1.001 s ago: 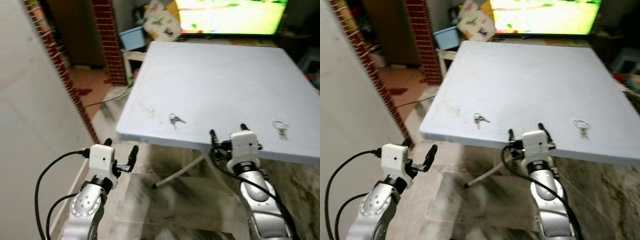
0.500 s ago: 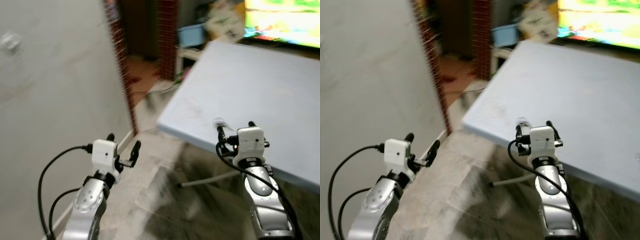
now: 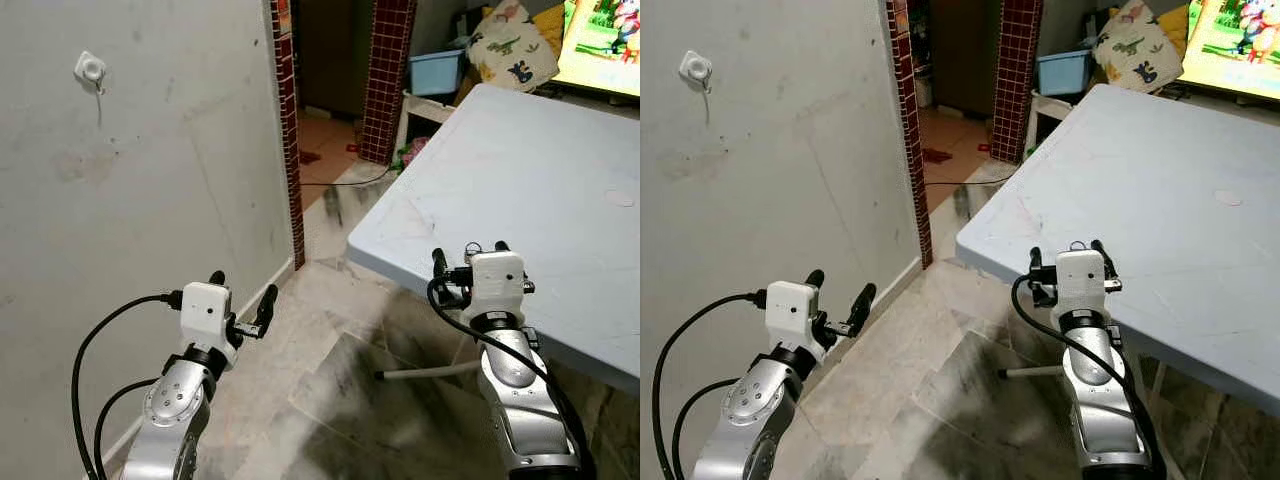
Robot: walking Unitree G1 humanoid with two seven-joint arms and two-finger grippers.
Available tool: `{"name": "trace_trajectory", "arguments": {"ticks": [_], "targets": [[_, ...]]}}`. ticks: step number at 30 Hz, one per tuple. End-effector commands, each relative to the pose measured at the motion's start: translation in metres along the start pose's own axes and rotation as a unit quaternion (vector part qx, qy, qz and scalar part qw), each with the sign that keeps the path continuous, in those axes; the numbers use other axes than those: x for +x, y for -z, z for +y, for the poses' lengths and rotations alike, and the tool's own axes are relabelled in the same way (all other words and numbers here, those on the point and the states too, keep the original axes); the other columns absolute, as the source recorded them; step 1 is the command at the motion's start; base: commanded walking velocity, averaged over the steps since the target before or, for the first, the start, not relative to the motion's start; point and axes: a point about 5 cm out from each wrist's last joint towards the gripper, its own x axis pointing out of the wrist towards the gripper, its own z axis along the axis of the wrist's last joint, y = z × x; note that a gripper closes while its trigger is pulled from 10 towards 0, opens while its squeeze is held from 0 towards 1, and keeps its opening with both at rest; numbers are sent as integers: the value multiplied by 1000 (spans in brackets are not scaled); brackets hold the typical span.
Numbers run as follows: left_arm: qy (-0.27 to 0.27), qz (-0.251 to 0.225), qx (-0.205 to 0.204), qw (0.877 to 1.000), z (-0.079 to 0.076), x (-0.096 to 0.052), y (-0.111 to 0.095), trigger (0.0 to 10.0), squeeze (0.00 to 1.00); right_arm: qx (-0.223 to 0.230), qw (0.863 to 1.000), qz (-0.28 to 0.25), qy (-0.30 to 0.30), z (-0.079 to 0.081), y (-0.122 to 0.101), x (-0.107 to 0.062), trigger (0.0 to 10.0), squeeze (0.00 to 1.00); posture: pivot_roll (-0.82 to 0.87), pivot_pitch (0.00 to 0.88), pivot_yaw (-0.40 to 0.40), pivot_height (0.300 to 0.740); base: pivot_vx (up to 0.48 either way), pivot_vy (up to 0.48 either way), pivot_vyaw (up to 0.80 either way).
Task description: Hang keys on a hook
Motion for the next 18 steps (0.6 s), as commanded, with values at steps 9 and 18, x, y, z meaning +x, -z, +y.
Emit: {"name": "trace_trajectory", "arguments": {"ticks": [9,18], "targets": [[-10,6,4,1000,6,9,-3,10000,0,4,999,8,34,-8,-1,6,10000,0,15,97,42,740,0,0,0],[3,26,-3,1000,3,6,2,10000,0,2,998,4,64,-16,-5,4,10000,0,-3,170,88,740,0,0,0]]}}
